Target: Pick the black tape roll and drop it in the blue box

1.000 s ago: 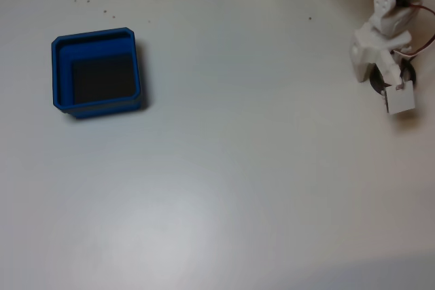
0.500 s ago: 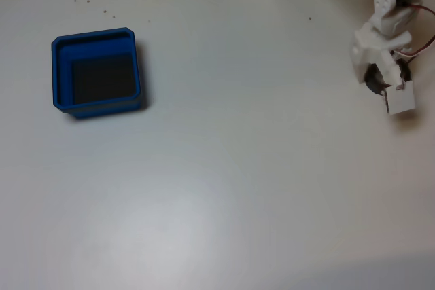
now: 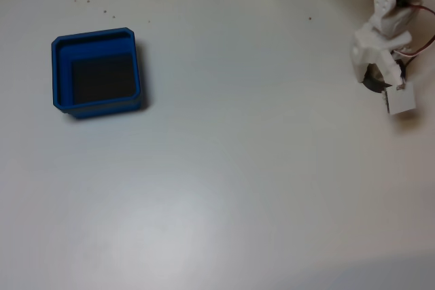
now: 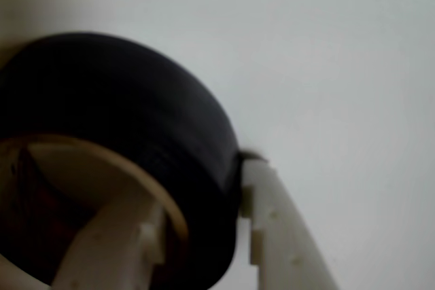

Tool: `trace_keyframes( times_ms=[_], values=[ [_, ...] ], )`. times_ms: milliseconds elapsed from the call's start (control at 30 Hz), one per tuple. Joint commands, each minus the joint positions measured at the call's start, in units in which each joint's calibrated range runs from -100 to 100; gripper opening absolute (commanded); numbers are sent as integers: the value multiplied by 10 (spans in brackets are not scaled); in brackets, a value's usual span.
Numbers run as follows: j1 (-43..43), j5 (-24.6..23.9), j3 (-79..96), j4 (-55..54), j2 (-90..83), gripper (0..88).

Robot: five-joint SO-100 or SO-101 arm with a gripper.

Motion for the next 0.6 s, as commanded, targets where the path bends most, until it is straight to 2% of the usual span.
trace_keyframes(
  times_ms=[0, 200, 567],
  values=[
    [1, 2, -35, 7, -14, 2],
    [3, 3, -35, 12, -66, 1],
    [6, 3, -121, 158, -108, 1]
  ],
)
